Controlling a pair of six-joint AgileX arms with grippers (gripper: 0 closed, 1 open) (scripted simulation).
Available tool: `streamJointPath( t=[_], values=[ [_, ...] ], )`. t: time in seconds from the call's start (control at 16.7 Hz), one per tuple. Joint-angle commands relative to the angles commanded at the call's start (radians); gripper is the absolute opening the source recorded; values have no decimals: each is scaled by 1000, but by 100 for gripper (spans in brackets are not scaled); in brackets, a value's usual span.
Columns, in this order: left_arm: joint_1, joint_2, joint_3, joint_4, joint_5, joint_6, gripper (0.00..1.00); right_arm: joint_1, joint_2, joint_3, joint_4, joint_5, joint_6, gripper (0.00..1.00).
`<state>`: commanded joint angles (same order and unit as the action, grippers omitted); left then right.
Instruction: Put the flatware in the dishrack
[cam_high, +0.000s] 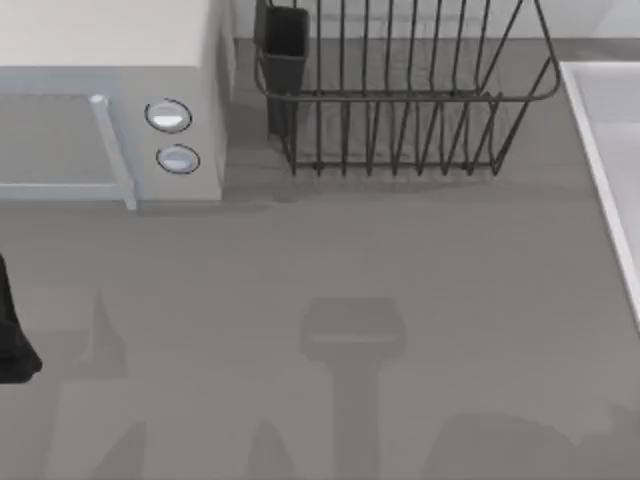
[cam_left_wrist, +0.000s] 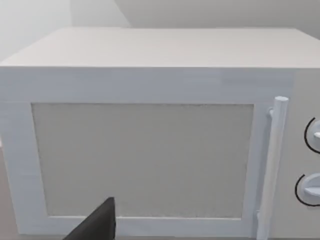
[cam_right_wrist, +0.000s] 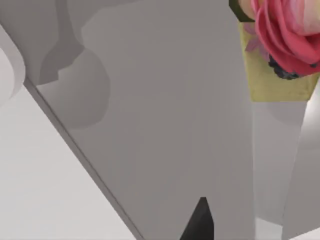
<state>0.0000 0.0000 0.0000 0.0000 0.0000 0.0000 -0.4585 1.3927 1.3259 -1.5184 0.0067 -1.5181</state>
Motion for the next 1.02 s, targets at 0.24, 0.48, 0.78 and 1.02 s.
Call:
streamJointPath(
  t=[0.24, 0.48, 0.78, 1.02],
  values=[
    [0, 0, 0, 0, 0, 0, 100, 2, -14, 29, -29, 0, 4, 0],
    [0, 0, 0, 0, 0, 0, 100, 13, -10, 29, -17, 10, 16, 0],
    [0, 0, 0, 0, 0, 0, 100, 210, 12, 70, 174, 165, 203, 0],
    [0, 0, 0, 0, 0, 0, 100, 511, 48, 94, 468, 372, 511, 0]
  ],
)
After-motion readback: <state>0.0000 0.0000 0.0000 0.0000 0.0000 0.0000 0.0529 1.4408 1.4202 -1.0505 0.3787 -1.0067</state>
